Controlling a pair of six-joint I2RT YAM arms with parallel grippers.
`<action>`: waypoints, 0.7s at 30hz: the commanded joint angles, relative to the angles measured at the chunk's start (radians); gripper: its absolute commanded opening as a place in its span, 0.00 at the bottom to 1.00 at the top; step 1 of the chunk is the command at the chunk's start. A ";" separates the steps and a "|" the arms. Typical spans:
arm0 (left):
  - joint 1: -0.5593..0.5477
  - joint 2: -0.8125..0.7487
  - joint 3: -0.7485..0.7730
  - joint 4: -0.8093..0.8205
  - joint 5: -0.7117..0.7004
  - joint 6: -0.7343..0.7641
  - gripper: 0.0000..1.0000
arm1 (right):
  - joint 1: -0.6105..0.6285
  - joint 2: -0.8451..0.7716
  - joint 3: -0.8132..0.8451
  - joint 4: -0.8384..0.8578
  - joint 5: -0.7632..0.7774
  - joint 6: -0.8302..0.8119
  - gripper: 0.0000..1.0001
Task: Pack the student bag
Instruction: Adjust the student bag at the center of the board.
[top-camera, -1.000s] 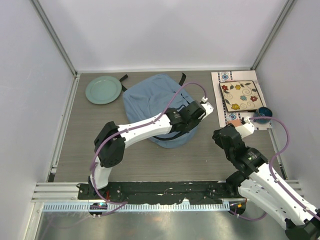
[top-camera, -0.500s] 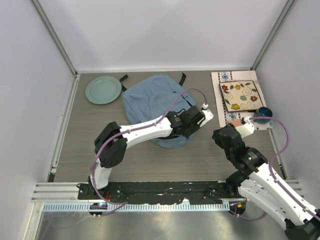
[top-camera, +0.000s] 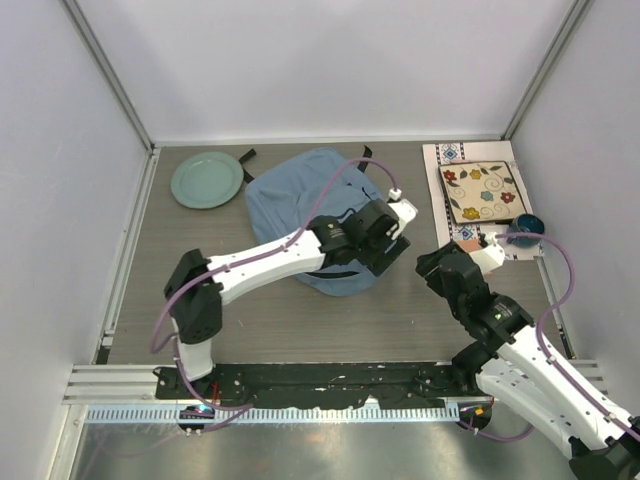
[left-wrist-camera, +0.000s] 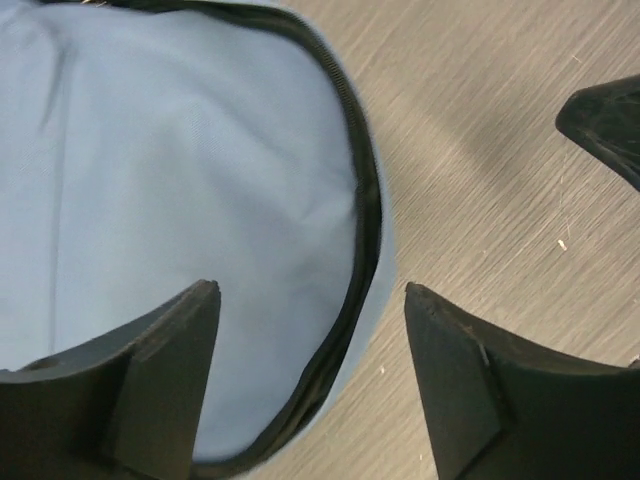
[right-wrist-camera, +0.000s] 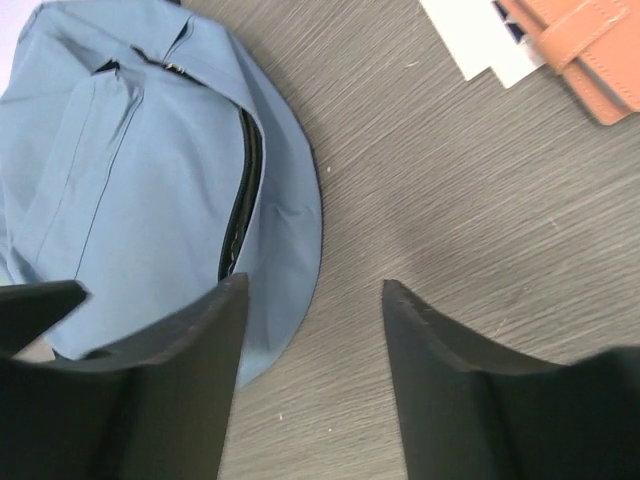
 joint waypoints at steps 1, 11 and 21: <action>0.067 -0.164 -0.079 0.012 -0.092 -0.101 0.84 | -0.004 0.044 -0.006 0.121 -0.095 -0.008 0.67; 0.306 -0.486 -0.407 0.049 -0.201 -0.368 1.00 | 0.013 0.306 -0.046 0.523 -0.486 0.055 0.75; 0.498 -0.636 -0.631 0.072 -0.077 -0.492 1.00 | 0.036 0.544 0.059 0.498 -0.448 0.021 0.67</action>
